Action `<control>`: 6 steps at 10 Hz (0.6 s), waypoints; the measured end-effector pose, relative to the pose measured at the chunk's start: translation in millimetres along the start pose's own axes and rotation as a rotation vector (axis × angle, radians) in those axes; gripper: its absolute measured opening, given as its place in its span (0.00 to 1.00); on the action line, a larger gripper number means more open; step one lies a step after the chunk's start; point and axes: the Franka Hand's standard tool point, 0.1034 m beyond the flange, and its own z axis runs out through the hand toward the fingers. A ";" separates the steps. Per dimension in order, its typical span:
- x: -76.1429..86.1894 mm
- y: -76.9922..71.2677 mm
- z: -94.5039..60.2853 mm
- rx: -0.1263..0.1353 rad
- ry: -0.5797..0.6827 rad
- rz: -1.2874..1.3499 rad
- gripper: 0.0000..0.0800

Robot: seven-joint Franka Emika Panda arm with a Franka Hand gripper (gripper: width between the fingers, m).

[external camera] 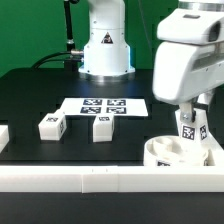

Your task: Assemble stool

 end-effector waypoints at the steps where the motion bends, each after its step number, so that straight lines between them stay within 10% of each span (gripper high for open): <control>1: 0.4 -1.5 0.0 0.016 0.004 0.172 0.42; 6: 2.8 -6.8 -0.4 0.058 -0.006 0.851 0.42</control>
Offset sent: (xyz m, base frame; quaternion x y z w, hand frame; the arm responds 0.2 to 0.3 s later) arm 0.0001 0.0110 -0.0021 0.0281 0.0086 0.3687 0.9291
